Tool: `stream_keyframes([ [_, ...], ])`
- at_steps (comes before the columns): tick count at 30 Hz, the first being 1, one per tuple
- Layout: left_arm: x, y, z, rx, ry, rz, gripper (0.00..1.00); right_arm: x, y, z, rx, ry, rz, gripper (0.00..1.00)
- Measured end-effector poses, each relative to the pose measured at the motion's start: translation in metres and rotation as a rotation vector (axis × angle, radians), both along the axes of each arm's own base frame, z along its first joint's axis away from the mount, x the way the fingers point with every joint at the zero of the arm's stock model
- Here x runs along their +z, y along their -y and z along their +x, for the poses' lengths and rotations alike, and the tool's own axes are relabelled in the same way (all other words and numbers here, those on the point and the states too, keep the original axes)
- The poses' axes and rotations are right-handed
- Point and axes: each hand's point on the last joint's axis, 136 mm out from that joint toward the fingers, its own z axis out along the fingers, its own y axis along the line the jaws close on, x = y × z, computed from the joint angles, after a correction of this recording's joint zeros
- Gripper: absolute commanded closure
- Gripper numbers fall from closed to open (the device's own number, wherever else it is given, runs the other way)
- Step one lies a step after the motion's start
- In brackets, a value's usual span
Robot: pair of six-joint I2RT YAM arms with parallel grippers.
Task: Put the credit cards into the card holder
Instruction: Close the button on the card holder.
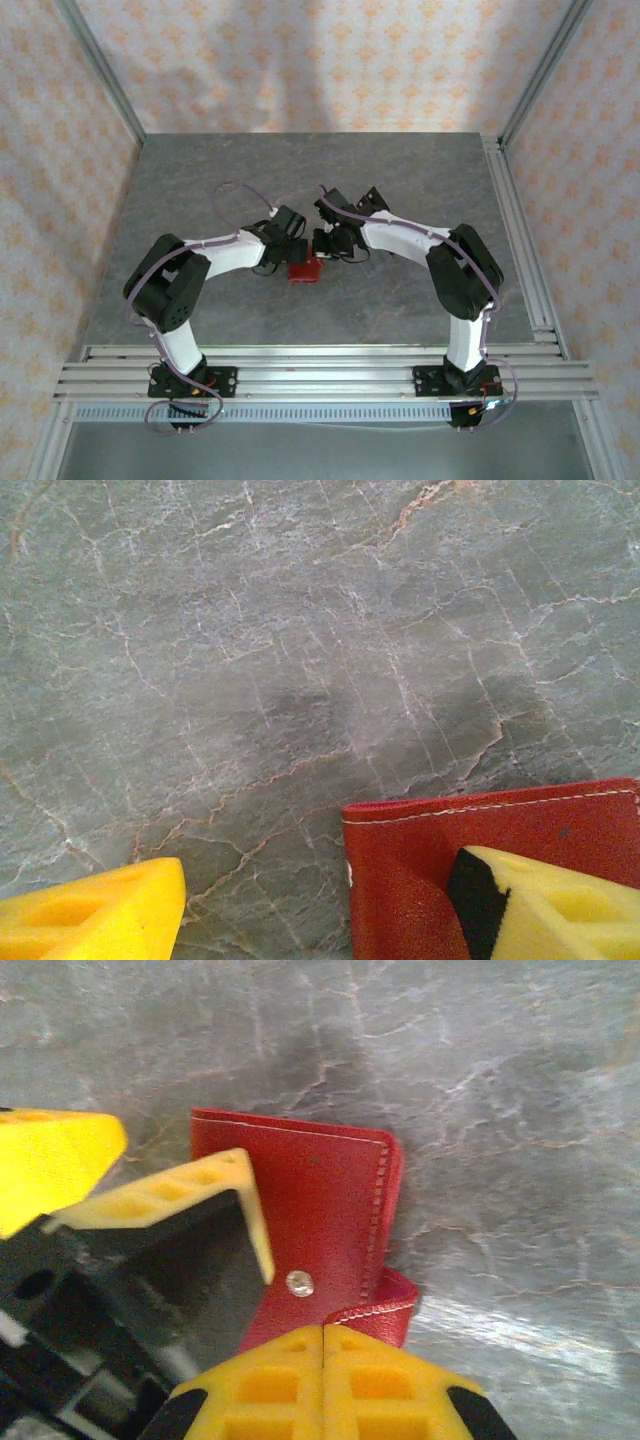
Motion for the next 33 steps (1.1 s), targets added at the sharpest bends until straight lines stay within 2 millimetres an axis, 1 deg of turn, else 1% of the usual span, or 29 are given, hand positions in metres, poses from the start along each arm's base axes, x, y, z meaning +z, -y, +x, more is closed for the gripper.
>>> stream_keyframes([
  [4,0.0,0.0,0.0,0.0,-0.001,0.0,0.27,0.003,-0.011,0.002,-0.012,-0.01,0.065,1.0],
  [7,0.0,0.0,0.0,0.001,0.0,0.0,0.27,0.0,-0.016,0.004,-0.02,-0.02,0.084,1.0],
  [12,0.001,-0.001,-0.002,0.023,-0.002,-0.013,0.27,-0.008,-0.016,0.006,-0.039,-0.029,0.09,1.0],
  [16,0.002,-0.003,-0.005,0.048,-0.013,-0.02,0.27,-0.023,-0.014,0.005,-0.047,-0.045,0.081,1.0],
  [18,0.004,-0.004,-0.007,0.06,-0.019,-0.024,0.27,-0.027,-0.015,0.006,-0.049,-0.048,0.085,1.0],
  [22,0.012,-0.008,-0.012,0.071,-0.024,-0.023,0.26,-0.027,-0.015,0.007,-0.052,-0.046,0.093,1.0],
  [27,0.022,-0.015,-0.013,0.088,-0.008,-0.01,0.26,-0.027,-0.016,0.007,-0.053,-0.047,0.098,1.0],
  [33,0.019,-0.021,-0.013,0.1,-0.011,-0.005,0.26,-0.027,-0.016,0.007,-0.051,-0.049,0.099,1.0],
])
